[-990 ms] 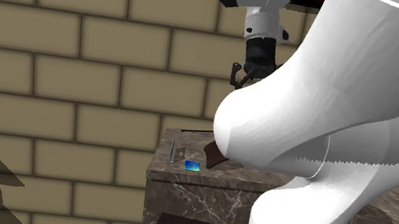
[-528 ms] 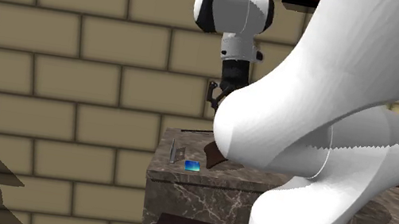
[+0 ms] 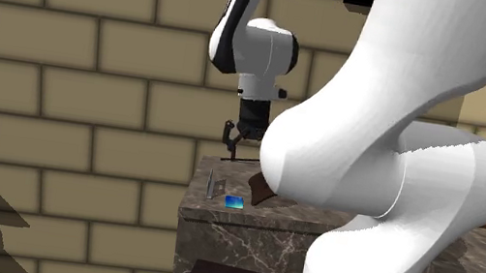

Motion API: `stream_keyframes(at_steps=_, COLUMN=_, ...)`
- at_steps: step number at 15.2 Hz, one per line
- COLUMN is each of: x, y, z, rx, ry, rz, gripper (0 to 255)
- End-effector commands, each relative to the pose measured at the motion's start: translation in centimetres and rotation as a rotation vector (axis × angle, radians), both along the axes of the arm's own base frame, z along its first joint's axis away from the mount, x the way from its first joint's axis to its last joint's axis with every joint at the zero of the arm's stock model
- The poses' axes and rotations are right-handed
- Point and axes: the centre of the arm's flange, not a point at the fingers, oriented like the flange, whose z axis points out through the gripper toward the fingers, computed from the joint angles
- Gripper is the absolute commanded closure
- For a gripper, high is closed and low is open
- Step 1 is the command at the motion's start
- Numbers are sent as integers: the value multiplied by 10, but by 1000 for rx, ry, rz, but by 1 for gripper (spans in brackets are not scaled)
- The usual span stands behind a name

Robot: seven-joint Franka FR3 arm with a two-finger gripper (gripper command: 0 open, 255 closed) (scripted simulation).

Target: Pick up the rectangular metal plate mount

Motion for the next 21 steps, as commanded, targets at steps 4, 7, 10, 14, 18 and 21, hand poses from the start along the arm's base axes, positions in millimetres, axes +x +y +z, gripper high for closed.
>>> stream_keyframes(at_steps=4, x=21, y=44, z=-41, rx=21, ry=-31, rz=-5, gripper=0)
stream_keyframes(at_steps=7, x=35, y=70, z=-64, rx=31, ry=-49, rz=-7, gripper=0)
stream_keyframes(at_steps=10, x=48, y=96, z=-87, rx=42, ry=-66, rz=-9, gripper=0)
stream_keyframes(at_steps=14, x=55, y=109, z=-109, rx=48, ry=-75, rz=-11, gripper=0)
stream_keyframes(at_steps=18, x=55, y=109, z=-130, rx=48, ry=-75, rz=-11, gripper=0)
stream_keyframes(at_steps=21, x=55, y=109, z=-138, rx=48, ry=-75, rz=-11, gripper=0)
